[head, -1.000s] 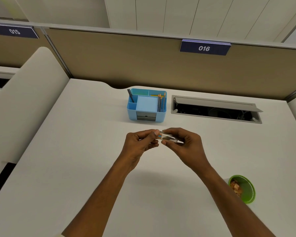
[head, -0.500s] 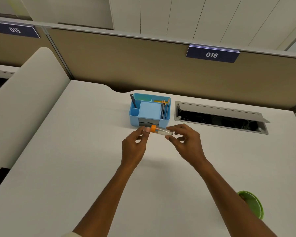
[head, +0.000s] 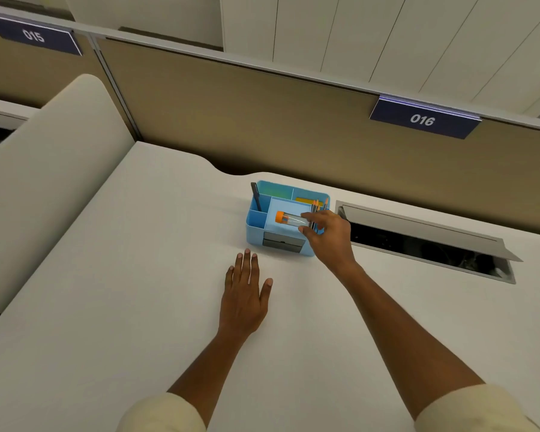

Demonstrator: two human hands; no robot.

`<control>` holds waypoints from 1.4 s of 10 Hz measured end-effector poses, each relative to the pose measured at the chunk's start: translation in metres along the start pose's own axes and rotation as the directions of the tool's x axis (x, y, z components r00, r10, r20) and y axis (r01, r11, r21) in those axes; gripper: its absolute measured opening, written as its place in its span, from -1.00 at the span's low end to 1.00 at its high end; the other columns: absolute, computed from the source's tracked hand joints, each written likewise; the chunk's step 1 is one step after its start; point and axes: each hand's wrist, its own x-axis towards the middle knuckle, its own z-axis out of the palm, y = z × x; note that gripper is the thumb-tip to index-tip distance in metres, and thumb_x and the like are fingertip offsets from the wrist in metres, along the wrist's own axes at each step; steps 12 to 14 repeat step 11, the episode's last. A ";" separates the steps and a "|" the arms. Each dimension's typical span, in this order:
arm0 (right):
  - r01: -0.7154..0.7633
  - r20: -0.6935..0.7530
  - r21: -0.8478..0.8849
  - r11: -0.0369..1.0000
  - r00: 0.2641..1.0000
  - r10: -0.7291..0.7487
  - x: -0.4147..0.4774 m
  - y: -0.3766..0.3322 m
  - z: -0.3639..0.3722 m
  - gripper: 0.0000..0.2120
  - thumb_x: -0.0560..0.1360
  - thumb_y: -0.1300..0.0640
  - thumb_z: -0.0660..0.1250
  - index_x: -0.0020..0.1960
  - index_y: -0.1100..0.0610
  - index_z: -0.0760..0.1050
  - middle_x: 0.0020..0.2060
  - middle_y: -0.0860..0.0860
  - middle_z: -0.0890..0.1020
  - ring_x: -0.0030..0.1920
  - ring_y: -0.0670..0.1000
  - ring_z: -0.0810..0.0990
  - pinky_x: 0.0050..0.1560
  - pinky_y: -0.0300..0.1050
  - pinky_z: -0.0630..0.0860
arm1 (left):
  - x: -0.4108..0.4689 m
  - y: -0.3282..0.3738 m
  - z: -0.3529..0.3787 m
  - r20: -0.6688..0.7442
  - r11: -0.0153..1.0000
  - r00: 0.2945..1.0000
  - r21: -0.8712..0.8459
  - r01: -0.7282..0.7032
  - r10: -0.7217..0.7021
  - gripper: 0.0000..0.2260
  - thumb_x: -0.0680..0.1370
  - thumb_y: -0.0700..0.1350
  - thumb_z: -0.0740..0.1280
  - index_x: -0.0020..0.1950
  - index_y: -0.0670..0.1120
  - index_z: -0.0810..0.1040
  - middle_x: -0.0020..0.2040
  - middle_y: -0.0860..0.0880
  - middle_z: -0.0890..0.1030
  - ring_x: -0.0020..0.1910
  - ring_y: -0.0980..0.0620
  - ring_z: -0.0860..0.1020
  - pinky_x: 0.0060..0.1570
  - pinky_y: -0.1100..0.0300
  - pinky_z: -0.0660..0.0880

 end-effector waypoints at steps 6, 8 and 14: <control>-0.033 0.080 -0.165 0.986 0.996 0.047 0.015 0.017 0.027 -0.59 0.52 0.08 0.50 0.34 0.13 0.58 0.29 0.11 0.64 0.34 0.13 0.50 0.35 0.12 0.52 | 0.011 -0.021 0.028 0.095 0.994 0.995 0.105 0.004 -0.014 -0.35 0.69 0.21 -0.08 0.68 -0.11 -0.12 0.72 -0.13 -0.06 0.69 -0.10 -0.09 0.62 -0.03 -0.15; -0.068 0.088 -0.109 0.992 0.993 0.078 0.011 0.010 0.012 -0.56 0.50 0.14 0.52 0.35 0.12 0.57 0.35 0.12 0.58 0.39 0.15 0.49 0.36 0.21 0.54 | 0.009 -0.021 0.025 0.070 0.997 0.998 0.076 -0.015 0.009 -0.36 0.70 0.18 -0.02 0.67 -0.13 -0.10 0.71 -0.15 -0.03 0.69 -0.10 -0.06 0.60 0.01 -0.18; 0.076 -0.109 0.117 0.990 0.992 -0.063 -0.012 -0.037 -0.072 -0.74 0.51 0.09 0.50 0.18 0.11 0.66 0.14 0.06 0.69 -0.04 0.03 0.58 -0.26 -0.32 0.59 | 0.020 -0.012 -0.015 -0.081 0.998 0.996 -0.048 -0.044 0.040 -0.36 0.70 0.17 0.00 0.67 -0.12 -0.10 0.71 -0.10 -0.01 0.69 -0.07 0.00 0.59 0.08 -0.14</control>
